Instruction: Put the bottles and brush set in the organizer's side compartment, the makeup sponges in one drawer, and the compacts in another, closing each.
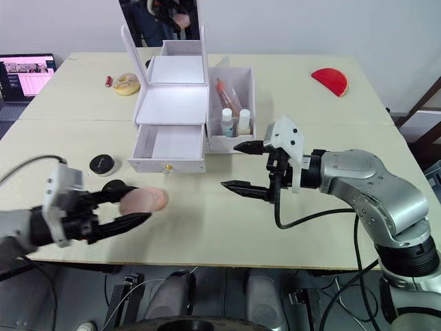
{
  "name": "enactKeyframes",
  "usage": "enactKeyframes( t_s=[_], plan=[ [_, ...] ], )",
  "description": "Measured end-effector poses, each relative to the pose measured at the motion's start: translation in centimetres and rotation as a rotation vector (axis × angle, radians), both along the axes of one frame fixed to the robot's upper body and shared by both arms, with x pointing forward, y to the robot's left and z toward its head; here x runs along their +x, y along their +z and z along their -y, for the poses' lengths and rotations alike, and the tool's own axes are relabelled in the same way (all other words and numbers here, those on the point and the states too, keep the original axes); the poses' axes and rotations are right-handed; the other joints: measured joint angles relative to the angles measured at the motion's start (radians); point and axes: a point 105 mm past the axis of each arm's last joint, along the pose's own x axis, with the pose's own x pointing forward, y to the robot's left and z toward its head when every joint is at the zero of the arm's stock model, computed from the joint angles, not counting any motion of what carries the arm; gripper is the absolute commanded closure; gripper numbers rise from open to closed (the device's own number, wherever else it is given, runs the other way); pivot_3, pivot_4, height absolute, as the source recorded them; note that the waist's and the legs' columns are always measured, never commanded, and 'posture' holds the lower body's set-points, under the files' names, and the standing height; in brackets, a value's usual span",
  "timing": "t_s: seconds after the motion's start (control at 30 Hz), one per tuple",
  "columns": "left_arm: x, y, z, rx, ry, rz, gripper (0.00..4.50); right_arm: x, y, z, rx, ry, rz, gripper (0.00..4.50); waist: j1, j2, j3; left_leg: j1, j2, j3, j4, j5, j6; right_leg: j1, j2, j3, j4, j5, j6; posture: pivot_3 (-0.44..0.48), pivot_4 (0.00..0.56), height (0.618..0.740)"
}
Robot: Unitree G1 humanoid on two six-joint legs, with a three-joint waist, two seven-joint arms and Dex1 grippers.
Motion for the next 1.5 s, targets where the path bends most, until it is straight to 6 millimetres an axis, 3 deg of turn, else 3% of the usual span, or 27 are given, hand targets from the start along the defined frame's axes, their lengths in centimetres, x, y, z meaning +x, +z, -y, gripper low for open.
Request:
enactKeyframes(
  t_s=[0.07,0.13,0.27,0.5,0.93,1.27,1.4,1.5],
  plan=[
    [1.8,1.6,-1.3,-0.010,0.053,0.063,1.84,0.1,-0.3,0.0,-0.003,-0.004,-0.003,0.00,-0.003,0.000,0.000,0.000,0.000,0.000,0.000,0.000,0.000,0.000,0.000,0.000,0.000,0.000,0.000,0.000,0.150,0.739],
    [3.1,2.0,-1.9,-0.004,0.090,0.094,1.84,0.1,-0.5,0.0,0.000,-0.008,-0.006,0.00,-0.007,0.000,0.000,0.000,0.000,0.000,-0.001,0.000,0.000,0.000,0.000,0.000,-0.001,0.002,-0.003,0.000,0.150,0.739],
    [5.9,1.0,-1.2,0.007,0.082,0.111,1.84,0.2,-0.8,-0.2,0.014,-0.023,-0.010,0.00,-0.006,0.000,0.000,0.000,0.000,0.000,-0.003,0.000,0.000,-0.001,0.000,0.000,-0.001,0.002,-0.003,0.000,0.150,0.739],
    [9.5,1.1,-0.2,-0.029,0.077,0.159,1.84,-0.2,-0.9,-0.5,0.018,-0.044,0.005,0.00,-0.005,-0.001,0.000,0.000,0.000,0.000,-0.003,0.000,0.000,-0.001,0.001,0.000,0.000,0.002,-0.003,0.000,0.150,0.739],
    [10.7,-1.0,0.1,-0.028,0.047,0.112,1.84,-0.7,-1.2,-0.9,0.022,-0.079,0.001,0.00,-0.005,-0.001,0.000,0.000,0.000,0.000,-0.003,0.000,0.000,0.000,0.001,0.000,0.000,0.002,-0.003,0.000,0.150,0.739],
    [10.7,-1.1,0.3,-0.040,0.038,0.105,1.84,-0.6,-1.4,-0.8,0.020,-0.096,-0.005,0.00,-0.005,-0.001,0.000,0.000,0.000,0.000,-0.003,0.000,0.000,0.000,0.001,0.000,0.000,0.002,-0.003,0.000,0.150,0.739],
    [10.6,-1.1,0.4,-0.040,0.036,0.105,0.03,-0.6,-1.4,-0.8,0.021,-0.099,-0.004,0.00,-0.005,-0.001,0.000,0.000,0.000,0.000,-0.003,0.000,0.000,0.000,0.001,0.000,0.000,0.002,-0.003,0.000,0.150,0.739],
    [10.7,-1.1,0.3,-0.040,0.039,0.104,0.03,-0.5,-1.4,-0.8,0.021,-0.101,-0.003,0.00,-0.005,-0.001,0.000,0.000,0.000,0.000,-0.003,0.000,0.000,0.000,0.001,0.000,0.000,0.002,-0.003,0.000,0.150,0.739]
  ],
)
